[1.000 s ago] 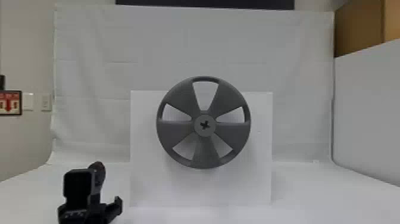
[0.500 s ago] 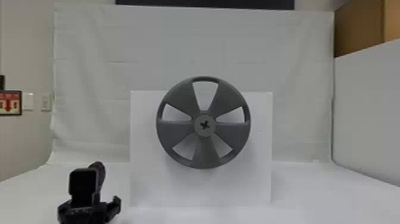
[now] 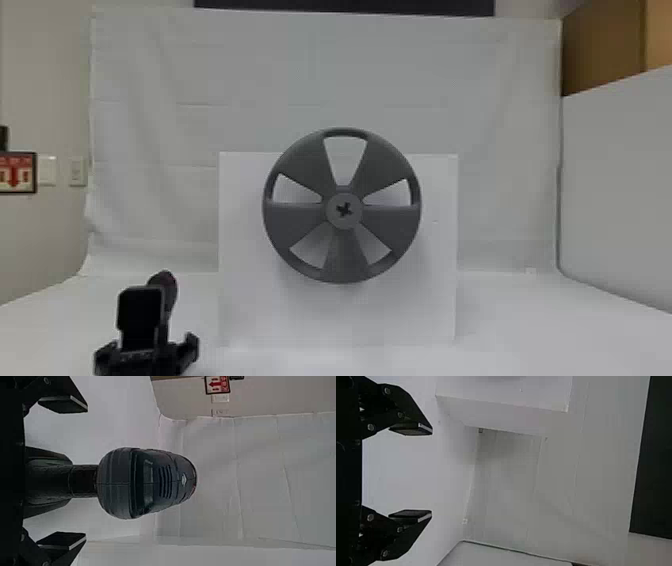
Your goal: Grasp the drill and bring into the middle of wheel
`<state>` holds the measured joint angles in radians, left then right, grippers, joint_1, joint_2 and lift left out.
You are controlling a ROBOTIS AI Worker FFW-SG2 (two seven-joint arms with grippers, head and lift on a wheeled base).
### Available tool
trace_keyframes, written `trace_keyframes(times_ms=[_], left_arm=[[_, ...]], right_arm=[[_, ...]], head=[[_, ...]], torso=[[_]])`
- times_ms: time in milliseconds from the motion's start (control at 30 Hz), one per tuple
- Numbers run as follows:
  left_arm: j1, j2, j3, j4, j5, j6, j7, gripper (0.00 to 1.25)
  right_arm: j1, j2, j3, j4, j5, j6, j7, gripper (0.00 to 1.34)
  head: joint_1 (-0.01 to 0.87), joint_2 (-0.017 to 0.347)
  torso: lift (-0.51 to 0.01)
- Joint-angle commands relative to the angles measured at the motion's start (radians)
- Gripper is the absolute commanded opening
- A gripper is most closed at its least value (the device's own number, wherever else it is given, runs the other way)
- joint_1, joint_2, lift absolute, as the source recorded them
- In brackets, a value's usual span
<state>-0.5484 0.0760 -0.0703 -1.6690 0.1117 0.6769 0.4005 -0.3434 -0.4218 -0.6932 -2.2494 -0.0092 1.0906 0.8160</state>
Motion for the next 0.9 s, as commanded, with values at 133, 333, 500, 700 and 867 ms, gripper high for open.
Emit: trace_keyframes(times_ms=[133,333,500,700,867], left_arm=[[-0.015,-0.001,0.007,0.028,0.000,-0.007,0.000,1.10],[-0.025,-0.001,0.012,0.038,-0.001,-0.010,0.000,1.10],[-0.028,-0.001,0.012,0.045,-0.001,-0.014,0.000,1.10],[-0.030,-0.001,0.012,0.049,0.013,-0.022,0.000,0.97],[-0.028,-0.001,0.014,0.051,0.029,-0.039,0.000,0.55]], right_arm=[[-0.002,0.000,0.004,0.004,0.002,0.000,0.000,0.82],[-0.002,-0.003,0.006,0.004,0.000,0.000,0.000,0.82],[-0.002,-0.003,0.008,0.004,0.000,0.000,0.000,0.82],[-0.002,-0.002,0.008,0.004,0.002,0.000,0.000,0.82],[0.001,-0.002,0.009,0.005,0.003,0.000,0.000,0.82]], head=[[0.000,0.000],[0.000,0.000],[0.000,0.000],[0.000,0.000],[0.000,0.000]], torso=[[-0.406],[-0.406],[-0.406],[-0.406],[-0.406]])
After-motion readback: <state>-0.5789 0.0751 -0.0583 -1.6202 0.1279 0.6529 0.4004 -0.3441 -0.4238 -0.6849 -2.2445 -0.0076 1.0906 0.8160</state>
